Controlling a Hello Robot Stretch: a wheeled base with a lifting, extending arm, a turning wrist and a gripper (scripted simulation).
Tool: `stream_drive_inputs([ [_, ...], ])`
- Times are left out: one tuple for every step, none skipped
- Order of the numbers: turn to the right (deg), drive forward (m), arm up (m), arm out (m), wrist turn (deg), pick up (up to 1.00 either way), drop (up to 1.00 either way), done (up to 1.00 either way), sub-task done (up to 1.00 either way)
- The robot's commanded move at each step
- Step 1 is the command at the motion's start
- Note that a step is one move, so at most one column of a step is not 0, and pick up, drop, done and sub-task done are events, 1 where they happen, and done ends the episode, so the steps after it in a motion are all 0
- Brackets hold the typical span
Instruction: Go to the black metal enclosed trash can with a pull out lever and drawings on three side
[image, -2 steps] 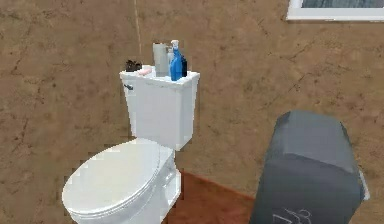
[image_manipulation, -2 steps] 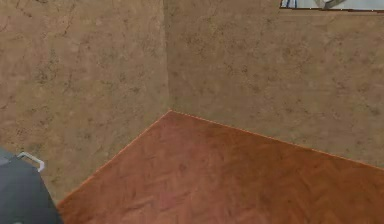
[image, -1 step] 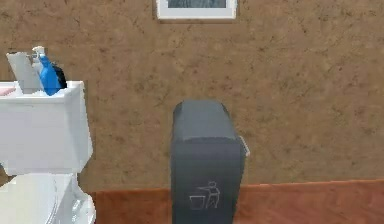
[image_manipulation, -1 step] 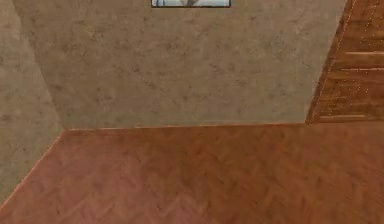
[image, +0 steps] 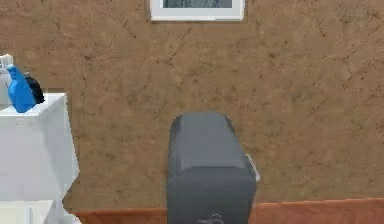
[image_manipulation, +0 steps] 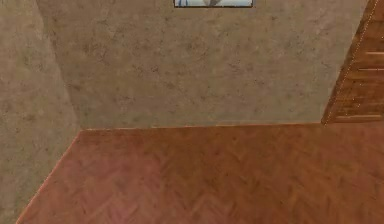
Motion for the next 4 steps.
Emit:
stream_drive_inputs([
  [45.0, 0.00, 0.00, 0.00, 0.0, 0.00, 0.00, 0.00, 0.00],
  [27.0, 0.00, 0.00, 0.00, 0.0, 0.00, 0.00, 0.00, 0.00],
  [0.0, 0.10, 0.00, 0.00, 0.0, 0.00, 0.00, 0.00, 0.00],
  [-45.0, 0.00, 0.00, 0.00, 0.0, 0.00, 0.00, 0.00, 0.00],
])
